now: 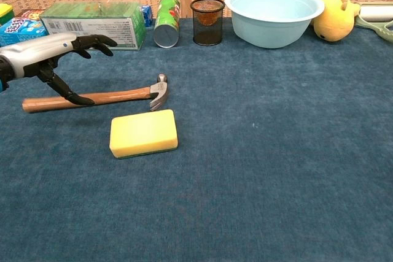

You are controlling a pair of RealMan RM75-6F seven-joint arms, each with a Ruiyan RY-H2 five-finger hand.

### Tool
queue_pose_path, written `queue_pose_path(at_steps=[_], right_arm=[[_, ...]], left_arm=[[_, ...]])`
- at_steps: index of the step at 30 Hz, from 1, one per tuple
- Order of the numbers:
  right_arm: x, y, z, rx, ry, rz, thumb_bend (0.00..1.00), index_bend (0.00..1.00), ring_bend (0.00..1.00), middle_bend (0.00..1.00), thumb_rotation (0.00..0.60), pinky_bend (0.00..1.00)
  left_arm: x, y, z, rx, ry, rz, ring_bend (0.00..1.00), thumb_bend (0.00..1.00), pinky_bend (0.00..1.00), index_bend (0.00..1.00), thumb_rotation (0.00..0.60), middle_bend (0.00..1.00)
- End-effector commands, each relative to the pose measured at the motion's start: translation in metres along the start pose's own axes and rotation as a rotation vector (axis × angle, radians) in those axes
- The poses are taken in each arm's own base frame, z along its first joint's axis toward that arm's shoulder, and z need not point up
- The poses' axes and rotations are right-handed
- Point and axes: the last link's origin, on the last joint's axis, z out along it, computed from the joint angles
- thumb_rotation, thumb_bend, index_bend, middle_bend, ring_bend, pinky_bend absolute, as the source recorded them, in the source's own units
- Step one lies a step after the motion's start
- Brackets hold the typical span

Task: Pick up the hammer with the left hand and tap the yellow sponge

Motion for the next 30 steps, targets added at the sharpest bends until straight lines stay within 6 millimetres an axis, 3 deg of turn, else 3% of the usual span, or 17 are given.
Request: queue_pose_path(at_steps=[1,4,9,16,20,26,30], right_arm=[[0.001,-0.001,0.002,0.006,0.000,-0.004,0.37,0.47,0.43,0.46,0.600,0.37],[0.002,-0.003,0.005,0.021,0.002,-0.010,0.37,0.47,0.43,0.46,0.600,0.37],[0.004,-0.010,0.010,0.055,-0.002,-0.025,0.37,0.47,0.42,0.46,0.600,0.37],[0.001,-0.024,0.020,0.120,-0.032,-0.055,0.37,0.47,0.43,0.46,0.600,0.36],[0.001,-0.028,0.024,0.147,-0.024,-0.119,0.37,0.47,0.43,0.46,0.600,0.36],[0.002,-0.035,0.028,0.168,-0.015,-0.138,0.37,0.47,0.43,0.46,0.600,0.35],[0.003,-0.035,0.032,0.167,-0.024,-0.131,0.37,0.47,0.43,0.46,0.600,0.35]], left_arm=[[0.008,-0.003,-0.024,-0.004,0.036,-0.010,0.03,0.16,0.12,0.07,0.600,0.14],[0.014,-0.006,-0.045,0.000,0.070,-0.031,0.03,0.18,0.12,0.07,0.600,0.14],[0.025,-0.012,-0.098,0.042,0.126,-0.037,0.05,0.20,0.13,0.08,0.600,0.14],[0.036,-0.018,-0.179,0.148,0.177,-0.014,0.09,0.22,0.14,0.20,0.600,0.18],[0.039,-0.020,-0.208,0.209,0.209,-0.017,0.11,0.22,0.15,0.23,0.600,0.20],[0.042,-0.021,-0.233,0.274,0.269,-0.033,0.12,0.22,0.15,0.26,0.600,0.22],[0.041,-0.018,-0.233,0.273,0.270,-0.054,0.12,0.22,0.15,0.26,0.600,0.22]])
